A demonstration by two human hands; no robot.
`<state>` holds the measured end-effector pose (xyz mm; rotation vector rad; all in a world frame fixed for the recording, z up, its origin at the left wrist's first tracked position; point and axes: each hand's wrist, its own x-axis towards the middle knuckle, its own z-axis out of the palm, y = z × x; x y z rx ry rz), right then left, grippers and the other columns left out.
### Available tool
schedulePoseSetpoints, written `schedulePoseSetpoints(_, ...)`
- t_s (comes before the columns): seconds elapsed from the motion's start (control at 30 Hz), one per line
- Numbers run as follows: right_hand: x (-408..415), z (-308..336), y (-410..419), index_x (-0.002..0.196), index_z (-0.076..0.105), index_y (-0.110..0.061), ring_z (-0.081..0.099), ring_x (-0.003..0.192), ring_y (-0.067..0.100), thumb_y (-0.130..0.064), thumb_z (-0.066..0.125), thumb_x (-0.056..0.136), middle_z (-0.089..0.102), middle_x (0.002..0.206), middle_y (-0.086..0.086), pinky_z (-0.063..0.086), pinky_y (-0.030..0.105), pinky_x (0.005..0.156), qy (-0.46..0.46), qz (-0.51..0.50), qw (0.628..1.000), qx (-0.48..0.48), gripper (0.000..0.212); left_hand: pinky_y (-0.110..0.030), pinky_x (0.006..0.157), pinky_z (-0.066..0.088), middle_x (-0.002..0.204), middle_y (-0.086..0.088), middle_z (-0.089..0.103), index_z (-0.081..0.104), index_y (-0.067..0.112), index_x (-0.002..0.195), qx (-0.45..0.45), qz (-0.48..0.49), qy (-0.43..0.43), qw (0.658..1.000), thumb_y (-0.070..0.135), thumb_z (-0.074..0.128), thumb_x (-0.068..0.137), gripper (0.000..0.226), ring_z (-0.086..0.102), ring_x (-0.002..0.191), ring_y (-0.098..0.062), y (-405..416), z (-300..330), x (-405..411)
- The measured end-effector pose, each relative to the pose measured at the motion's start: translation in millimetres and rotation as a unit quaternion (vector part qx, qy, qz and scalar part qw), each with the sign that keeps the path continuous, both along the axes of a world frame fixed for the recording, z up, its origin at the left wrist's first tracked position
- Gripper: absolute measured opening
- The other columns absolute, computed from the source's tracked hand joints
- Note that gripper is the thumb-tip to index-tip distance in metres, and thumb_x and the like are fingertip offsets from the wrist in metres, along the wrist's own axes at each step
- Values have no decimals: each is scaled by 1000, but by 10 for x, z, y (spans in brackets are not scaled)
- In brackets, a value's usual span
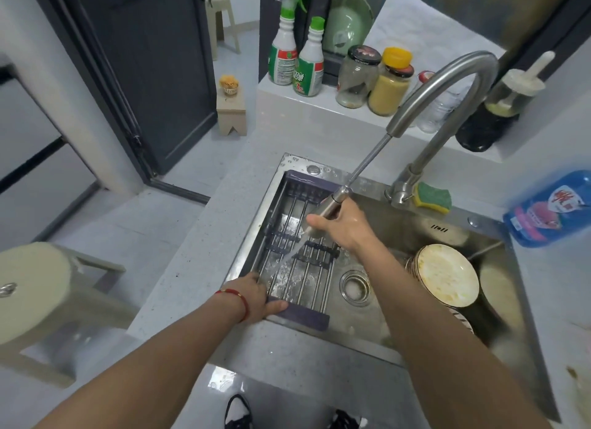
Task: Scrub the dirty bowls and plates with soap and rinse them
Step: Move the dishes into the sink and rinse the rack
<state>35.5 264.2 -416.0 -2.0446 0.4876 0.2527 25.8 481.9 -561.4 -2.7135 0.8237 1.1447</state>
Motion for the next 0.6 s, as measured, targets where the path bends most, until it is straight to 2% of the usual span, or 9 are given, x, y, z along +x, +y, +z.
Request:
schedulePoseSetpoints(0.1, -64, -28, -58, 116, 52, -19, 60, 81, 2, -32, 80, 86, 65, 97, -6, 50, 28, 83, -7, 5, 1000, -20, 42, -50, 120, 37, 163, -15, 35, 47, 19, 153, 35, -6, 7, 999, 92, 10, 84, 107, 27, 155, -27, -41, 29, 33)
schedulePoseSetpoints(0.17, -129, -60, -149, 116, 53, -19, 61, 83, 5, -33, 80, 85, 66, 99, -6, 48, 32, 86, -6, 4, 1000, -21, 44, -50, 122, 33, 164, -12, 36, 49, 21, 153, 44, -19, 17, 999, 95, 6, 82, 111, 22, 156, -26, -82, 48, 37)
schedulePoseSetpoints(0.27, -165, -113, -283, 114, 53, -17, 66, 87, 13, -30, 82, 85, 67, 100, -2, 52, 32, 86, -3, -4, 999, -45, 43, -49, 121, 35, 159, -14, 42, 58, 19, 143, 35, -2, 26, 999, 97, 12, 80, 110, 33, 151, -28, -104, 96, 58)
schedulePoseSetpoints(0.33, -172, -167, -321, 117, 51, -17, 67, 83, 13, -25, 81, 86, 65, 96, -4, 57, 35, 88, -22, -48, 997, -61, 43, -43, 114, 43, 149, -18, 50, 65, 14, 131, 19, 34, 32, 999, 90, 29, 87, 95, 50, 138, -31, -136, 145, 51)
schedulePoseSetpoints(0.4, -122, -191, -278, 120, 51, -18, 68, 90, 17, -25, 80, 86, 66, 101, -3, 55, 40, 97, -37, -57, 997, -29, 45, -40, 104, 49, 137, -18, 59, 65, 14, 123, -5, 48, 20, 999, 80, 42, 92, 76, 60, 123, -32, -156, 182, 39)
schedulePoseSetpoints(0.5, 53, -149, -113, 120, 49, -19, 60, 103, 18, -29, 80, 87, 60, 110, -6, 48, 36, 98, -32, -4, 999, 43, 47, -37, 92, 54, 120, -11, 69, 63, 17, 113, -55, 87, 1, 995, 61, 54, 97, 47, 66, 107, -30, -144, 211, -13)
schedulePoseSetpoints(0.57, 182, -146, 4, 117, 47, -22, 59, 105, 19, -28, 81, 85, 59, 111, -4, 49, 40, 101, -58, -27, 996, 60, 47, -33, 88, 53, 116, -11, 73, 65, 18, 107, -94, 120, -43, 987, 41, 57, 101, 25, 68, 104, -28, -112, 251, -25)
schedulePoseSetpoints(0.6, 230, -166, 40, 114, 46, -23, 59, 105, 20, -27, 82, 85, 59, 110, -3, 49, 42, 104, -73, -50, 994, 65, 46, -32, 88, 52, 116, -10, 74, 68, 18, 111, -113, 135, -70, 982, 33, 58, 101, 20, 68, 106, -29, -94, 284, -33)
